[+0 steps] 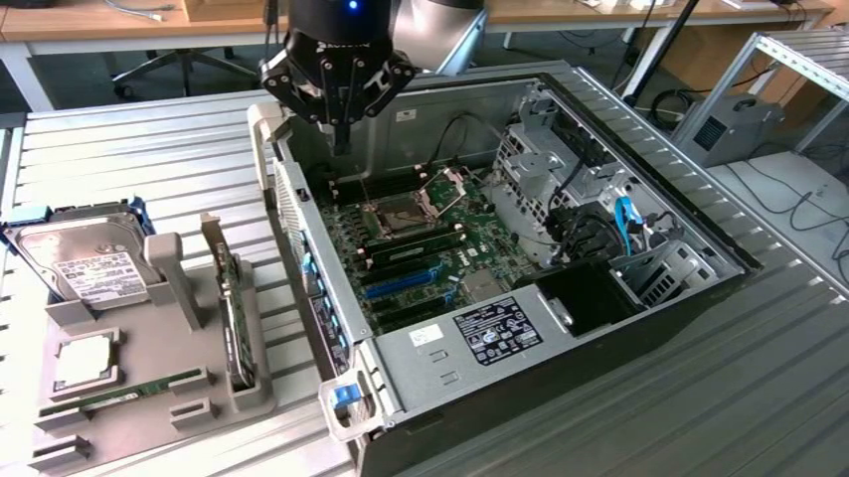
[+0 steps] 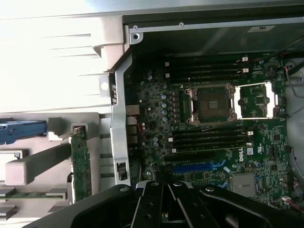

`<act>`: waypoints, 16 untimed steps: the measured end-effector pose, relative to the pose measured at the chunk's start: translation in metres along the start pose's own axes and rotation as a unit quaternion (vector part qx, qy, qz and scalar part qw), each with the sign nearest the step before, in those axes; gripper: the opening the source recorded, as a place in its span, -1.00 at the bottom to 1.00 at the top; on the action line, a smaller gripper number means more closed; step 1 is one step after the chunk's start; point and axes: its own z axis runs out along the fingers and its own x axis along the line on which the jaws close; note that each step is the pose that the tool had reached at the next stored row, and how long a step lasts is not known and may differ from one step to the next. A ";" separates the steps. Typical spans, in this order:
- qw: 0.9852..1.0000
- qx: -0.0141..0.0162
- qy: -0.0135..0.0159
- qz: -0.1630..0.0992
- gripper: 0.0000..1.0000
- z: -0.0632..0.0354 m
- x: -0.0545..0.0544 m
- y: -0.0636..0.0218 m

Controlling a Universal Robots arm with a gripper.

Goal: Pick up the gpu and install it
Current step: 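Reach for the gpu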

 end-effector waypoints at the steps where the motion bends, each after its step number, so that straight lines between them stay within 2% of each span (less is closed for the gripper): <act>1: 1.000 0.000 0.000 0.000 -0.79 0.0000 0.000 0.0000; 16: 1.000 0.000 0.000 0.000 -0.79 -0.0002 0.007 -0.0005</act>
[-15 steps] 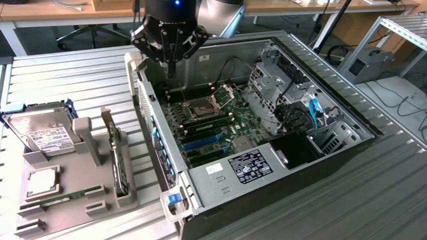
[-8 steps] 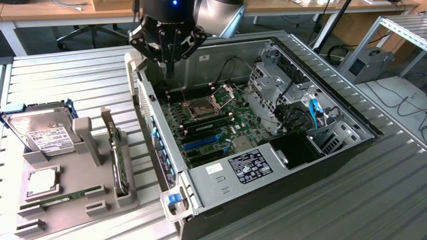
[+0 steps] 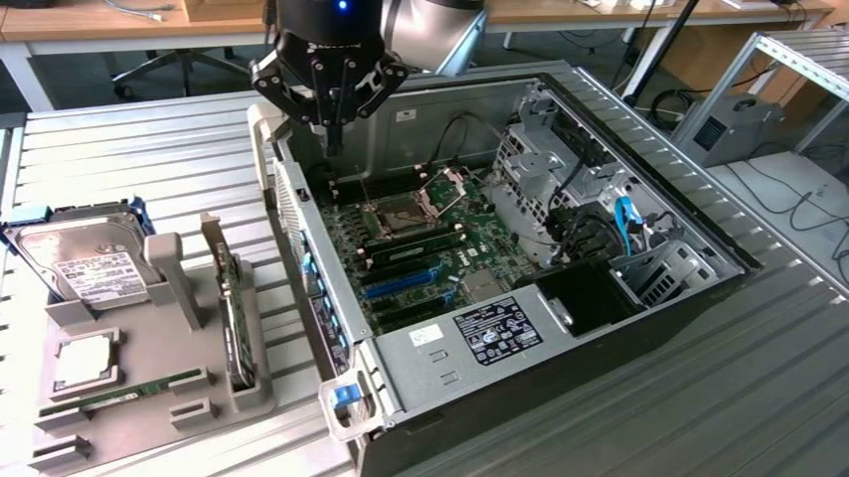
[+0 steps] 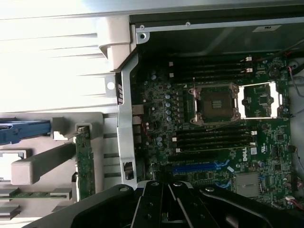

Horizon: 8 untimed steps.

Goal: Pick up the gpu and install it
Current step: 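Reach for the gpu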

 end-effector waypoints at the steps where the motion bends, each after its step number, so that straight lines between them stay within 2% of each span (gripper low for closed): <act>1: 1.000 0.000 0.000 0.000 -0.79 0.0000 0.000 0.0000; 8: 1.000 0.000 0.000 0.000 -0.79 0.0000 0.002 -0.0002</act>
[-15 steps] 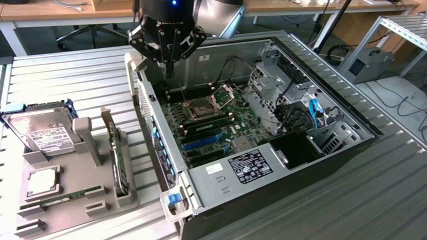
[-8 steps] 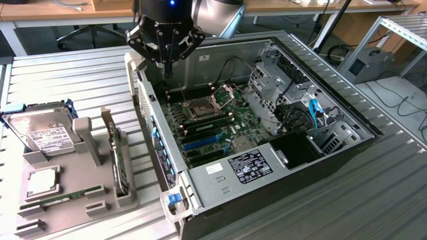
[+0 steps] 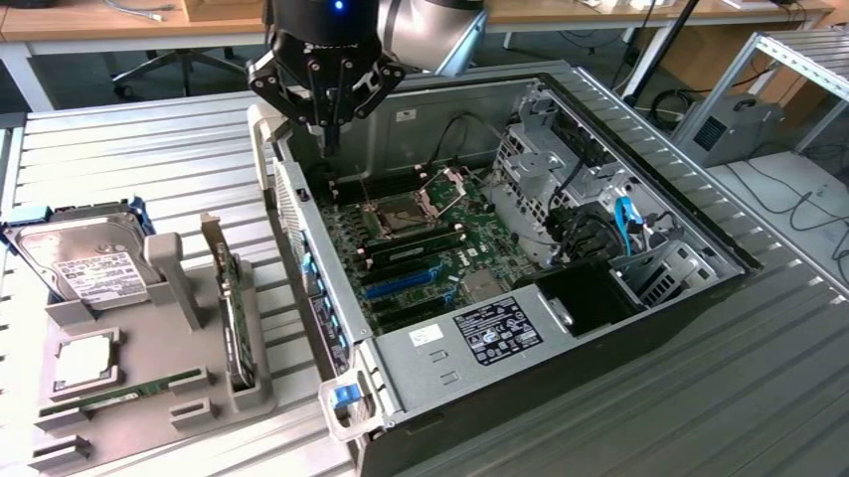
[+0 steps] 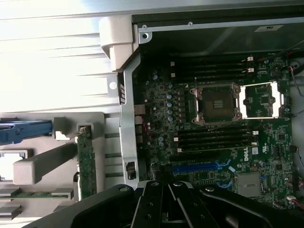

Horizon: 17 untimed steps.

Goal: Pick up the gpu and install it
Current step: 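Reach for the gpu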

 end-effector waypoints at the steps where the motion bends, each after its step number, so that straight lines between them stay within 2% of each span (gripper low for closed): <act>1: 1.000 0.000 0.000 0.000 -0.79 0.0000 0.000 0.0000; 17: 1.000 0.000 0.000 0.000 -0.79 -0.0001 0.005 -0.0004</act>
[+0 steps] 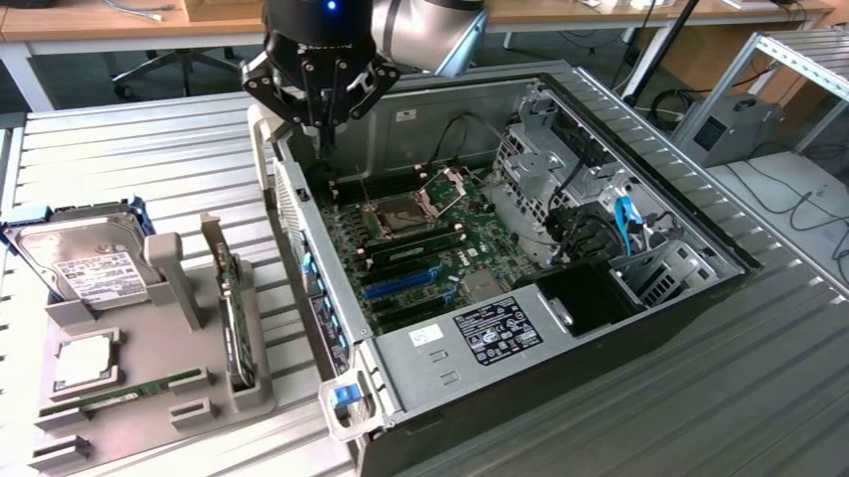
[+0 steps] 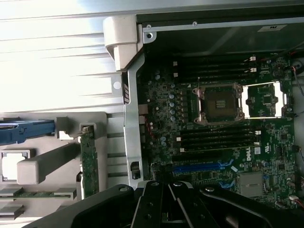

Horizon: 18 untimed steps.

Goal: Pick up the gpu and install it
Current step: 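Reach for the gpu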

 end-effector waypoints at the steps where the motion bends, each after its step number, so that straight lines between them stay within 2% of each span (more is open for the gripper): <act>1: 1.000 0.000 0.000 0.000 -0.79 0.0000 0.000 0.0000; 18: 1.000 0.000 0.000 0.000 -0.79 -0.0002 0.010 -0.0007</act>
